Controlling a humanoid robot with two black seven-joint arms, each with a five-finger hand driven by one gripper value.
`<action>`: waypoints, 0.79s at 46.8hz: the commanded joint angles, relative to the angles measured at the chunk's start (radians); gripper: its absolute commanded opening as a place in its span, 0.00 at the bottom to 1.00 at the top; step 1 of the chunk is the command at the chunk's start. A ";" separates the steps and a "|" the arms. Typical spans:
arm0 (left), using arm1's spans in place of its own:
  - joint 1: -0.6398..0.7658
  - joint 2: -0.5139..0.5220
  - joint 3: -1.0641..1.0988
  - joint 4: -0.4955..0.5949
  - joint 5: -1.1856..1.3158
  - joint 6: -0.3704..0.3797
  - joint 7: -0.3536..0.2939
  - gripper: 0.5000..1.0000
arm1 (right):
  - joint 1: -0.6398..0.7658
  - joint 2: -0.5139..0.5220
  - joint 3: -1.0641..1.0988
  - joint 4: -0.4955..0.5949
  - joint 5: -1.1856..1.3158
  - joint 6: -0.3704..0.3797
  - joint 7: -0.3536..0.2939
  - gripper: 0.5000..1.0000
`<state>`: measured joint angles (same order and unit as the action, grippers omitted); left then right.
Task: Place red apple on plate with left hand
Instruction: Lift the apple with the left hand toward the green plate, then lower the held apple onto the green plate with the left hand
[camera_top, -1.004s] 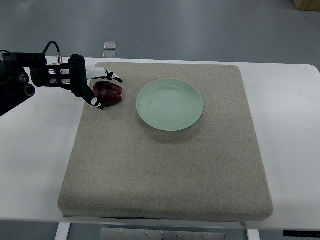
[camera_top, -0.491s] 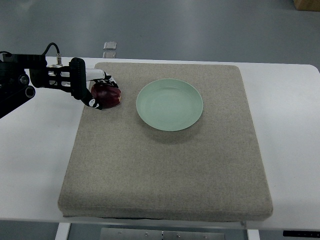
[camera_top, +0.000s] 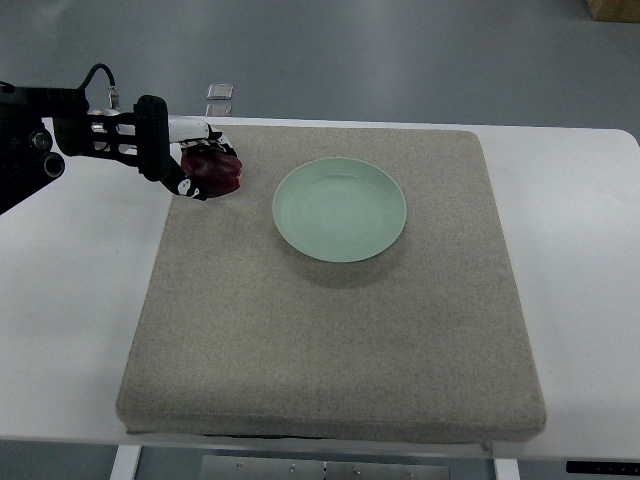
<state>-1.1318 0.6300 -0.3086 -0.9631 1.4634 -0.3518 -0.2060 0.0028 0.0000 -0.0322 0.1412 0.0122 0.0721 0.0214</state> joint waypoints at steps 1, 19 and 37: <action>-0.034 0.005 -0.007 -0.003 -0.006 0.001 -0.003 0.00 | 0.000 0.000 0.000 0.000 0.000 0.000 0.000 0.86; -0.144 -0.053 -0.009 -0.075 -0.043 -0.003 -0.003 0.00 | -0.001 0.000 0.000 0.000 0.000 0.000 0.000 0.86; -0.099 -0.236 0.013 -0.056 -0.014 0.043 0.002 0.00 | 0.000 0.000 0.000 0.000 0.000 0.000 0.000 0.86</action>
<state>-1.2405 0.4196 -0.3043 -1.0304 1.4443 -0.3213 -0.2054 0.0023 0.0000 -0.0322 0.1410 0.0122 0.0722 0.0215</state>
